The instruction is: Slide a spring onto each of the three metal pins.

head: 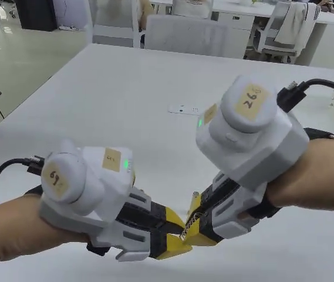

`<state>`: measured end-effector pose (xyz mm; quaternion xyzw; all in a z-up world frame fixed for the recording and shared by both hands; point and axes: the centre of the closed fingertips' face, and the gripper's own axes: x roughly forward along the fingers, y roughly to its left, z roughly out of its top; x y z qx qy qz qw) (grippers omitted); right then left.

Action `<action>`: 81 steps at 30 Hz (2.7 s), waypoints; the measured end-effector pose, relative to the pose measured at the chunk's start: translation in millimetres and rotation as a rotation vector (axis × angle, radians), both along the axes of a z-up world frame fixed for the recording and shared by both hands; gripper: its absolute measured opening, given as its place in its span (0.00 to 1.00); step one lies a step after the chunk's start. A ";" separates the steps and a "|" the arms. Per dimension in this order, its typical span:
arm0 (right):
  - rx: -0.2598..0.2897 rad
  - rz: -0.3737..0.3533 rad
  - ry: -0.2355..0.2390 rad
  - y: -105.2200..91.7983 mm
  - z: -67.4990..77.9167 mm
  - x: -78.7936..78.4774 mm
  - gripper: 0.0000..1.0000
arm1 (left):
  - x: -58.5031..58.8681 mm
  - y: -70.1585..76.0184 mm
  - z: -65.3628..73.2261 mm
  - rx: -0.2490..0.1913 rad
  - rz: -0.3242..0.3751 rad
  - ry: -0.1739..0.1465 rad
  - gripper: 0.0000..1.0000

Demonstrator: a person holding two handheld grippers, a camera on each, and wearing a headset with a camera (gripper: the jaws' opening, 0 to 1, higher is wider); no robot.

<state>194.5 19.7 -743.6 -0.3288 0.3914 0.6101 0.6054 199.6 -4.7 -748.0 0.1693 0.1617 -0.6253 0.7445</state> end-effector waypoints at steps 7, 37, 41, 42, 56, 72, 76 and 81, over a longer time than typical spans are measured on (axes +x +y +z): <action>-0.021 0.005 -0.002 -2.9 -1.8 0.6 0.09 | 1.1 -2.6 -1.7 0.000 0.002 -0.006 0.02; -0.053 -0.022 -0.028 -17.3 -6.0 14.0 0.09 | 7.8 35.7 -20.5 0.016 0.105 0.090 0.28; -0.053 -0.025 -0.034 -18.7 -4.3 14.8 0.09 | 8.9 40.0 -22.3 0.011 0.126 0.094 0.33; -0.053 -0.026 -0.034 -19.1 -4.0 15.0 0.09 | 9.2 41.6 -24.0 0.012 0.135 0.096 0.34; -0.063 -0.053 -0.053 -31.8 -2.2 23.4 0.09 | 15.6 66.9 -31.9 -0.011 0.245 0.111 0.42; -0.079 -0.093 -0.065 -47.3 -0.4 35.0 0.09 | 26.5 88.5 -34.9 -0.046 0.369 0.095 0.57; -0.086 -0.112 -0.071 -53.5 1.0 41.5 0.09 | 29.3 91.8 -35.3 -0.056 0.388 0.087 0.61; -0.094 -0.139 -0.080 -62.0 2.8 50.5 0.09 | 34.3 97.4 -37.4 -0.066 0.419 0.084 0.63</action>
